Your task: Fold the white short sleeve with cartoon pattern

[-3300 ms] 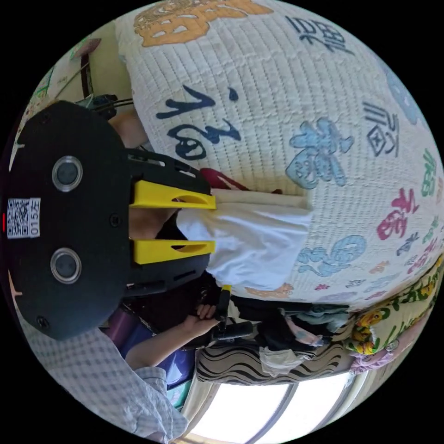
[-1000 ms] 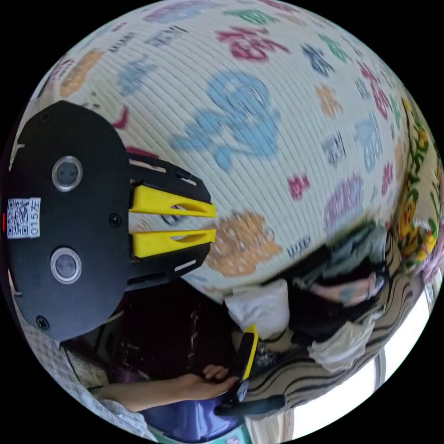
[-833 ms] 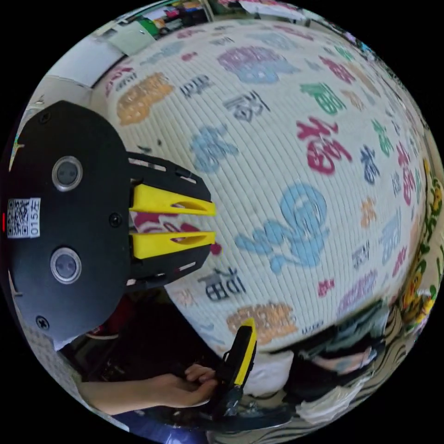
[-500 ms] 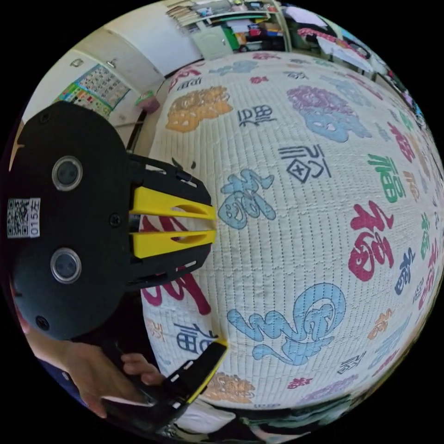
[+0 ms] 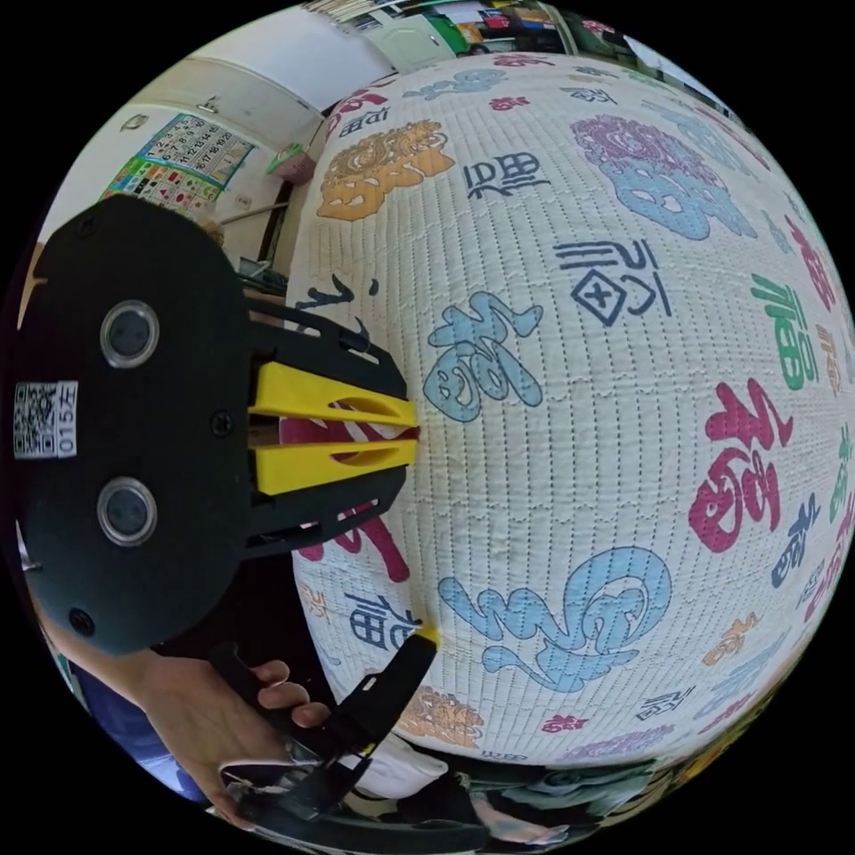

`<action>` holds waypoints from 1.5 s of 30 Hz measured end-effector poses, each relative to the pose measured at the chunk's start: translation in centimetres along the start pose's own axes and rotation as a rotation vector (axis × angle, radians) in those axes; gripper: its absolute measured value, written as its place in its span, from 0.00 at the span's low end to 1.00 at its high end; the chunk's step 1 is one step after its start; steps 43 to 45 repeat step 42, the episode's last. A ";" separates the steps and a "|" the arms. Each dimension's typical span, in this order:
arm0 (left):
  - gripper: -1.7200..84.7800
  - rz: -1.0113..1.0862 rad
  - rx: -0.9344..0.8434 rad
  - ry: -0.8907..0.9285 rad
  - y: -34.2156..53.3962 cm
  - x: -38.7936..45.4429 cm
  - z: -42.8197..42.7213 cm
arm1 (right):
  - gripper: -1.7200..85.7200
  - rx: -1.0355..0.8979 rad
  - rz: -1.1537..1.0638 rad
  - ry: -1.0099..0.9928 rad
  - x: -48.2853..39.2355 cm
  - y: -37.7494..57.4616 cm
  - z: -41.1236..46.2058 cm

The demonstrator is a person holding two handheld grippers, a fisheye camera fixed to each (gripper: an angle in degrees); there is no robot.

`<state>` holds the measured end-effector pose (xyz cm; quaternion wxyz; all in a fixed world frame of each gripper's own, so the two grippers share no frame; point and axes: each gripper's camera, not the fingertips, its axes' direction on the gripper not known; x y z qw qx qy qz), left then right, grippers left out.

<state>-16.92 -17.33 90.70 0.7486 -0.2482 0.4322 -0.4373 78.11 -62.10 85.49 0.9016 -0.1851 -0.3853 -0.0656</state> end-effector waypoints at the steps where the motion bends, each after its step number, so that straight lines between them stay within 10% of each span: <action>1: 0.03 0.003 -0.013 0.014 -0.3 -0.2 -0.2 | 0.01 0.000 -0.007 -0.001 0.0 -0.1 0.2; 45: 0.02 -0.039 0.032 0.052 5.4 -4.8 -5.7 | 0.01 0.069 -0.026 0.036 1.6 -0.4 5.2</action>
